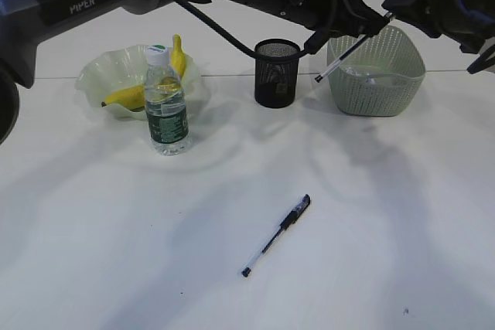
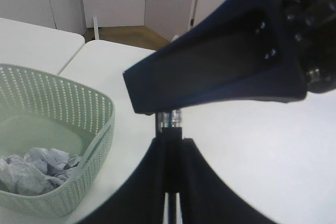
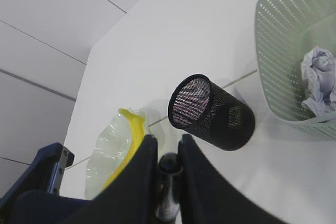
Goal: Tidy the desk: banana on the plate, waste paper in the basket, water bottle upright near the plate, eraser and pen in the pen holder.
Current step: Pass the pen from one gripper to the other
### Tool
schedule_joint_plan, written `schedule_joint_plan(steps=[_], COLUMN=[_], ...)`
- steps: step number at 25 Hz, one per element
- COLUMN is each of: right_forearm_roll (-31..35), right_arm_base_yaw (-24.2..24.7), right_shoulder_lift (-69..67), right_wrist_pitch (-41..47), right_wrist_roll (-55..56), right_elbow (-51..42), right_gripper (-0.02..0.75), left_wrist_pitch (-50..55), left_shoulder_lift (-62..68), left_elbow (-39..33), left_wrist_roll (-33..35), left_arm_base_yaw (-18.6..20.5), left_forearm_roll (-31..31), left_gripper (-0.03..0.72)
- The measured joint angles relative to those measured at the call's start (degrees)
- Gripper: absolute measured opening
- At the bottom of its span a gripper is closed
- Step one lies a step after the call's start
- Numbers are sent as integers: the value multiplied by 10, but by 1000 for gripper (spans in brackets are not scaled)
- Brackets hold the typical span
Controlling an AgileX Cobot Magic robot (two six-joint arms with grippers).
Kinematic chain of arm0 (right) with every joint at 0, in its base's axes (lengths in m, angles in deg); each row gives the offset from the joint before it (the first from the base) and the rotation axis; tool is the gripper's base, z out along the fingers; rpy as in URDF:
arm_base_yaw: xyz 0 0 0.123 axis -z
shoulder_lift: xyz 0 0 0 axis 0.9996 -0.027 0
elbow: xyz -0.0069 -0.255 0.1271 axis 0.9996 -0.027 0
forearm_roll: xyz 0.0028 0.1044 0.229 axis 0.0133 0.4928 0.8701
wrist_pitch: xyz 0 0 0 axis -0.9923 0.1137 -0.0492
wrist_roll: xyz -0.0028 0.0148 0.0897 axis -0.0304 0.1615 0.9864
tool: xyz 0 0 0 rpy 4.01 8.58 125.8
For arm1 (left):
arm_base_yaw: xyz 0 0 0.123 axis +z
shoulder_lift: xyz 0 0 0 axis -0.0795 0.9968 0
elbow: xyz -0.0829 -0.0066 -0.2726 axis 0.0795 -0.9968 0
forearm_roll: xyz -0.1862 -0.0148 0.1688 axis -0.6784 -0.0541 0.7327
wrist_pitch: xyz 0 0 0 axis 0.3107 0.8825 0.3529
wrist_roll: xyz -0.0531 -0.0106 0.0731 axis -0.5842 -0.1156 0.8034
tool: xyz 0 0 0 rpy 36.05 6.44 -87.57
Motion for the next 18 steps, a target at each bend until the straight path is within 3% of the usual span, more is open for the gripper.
schedule_joint_plan(steps=[18], right_forearm_roll=[4], right_arm_base_yaw=[0], right_shoulder_lift=[0], right_wrist_pitch=[0], right_wrist_roll=[0], right_elbow=[1], right_gripper=[84], left_wrist_pitch=[-6], left_shoulder_lift=[0], left_elbow=[0], left_wrist_roll=[0], left_arm_base_yaw=[-1], left_forearm_roll=[-12], left_gripper=[7])
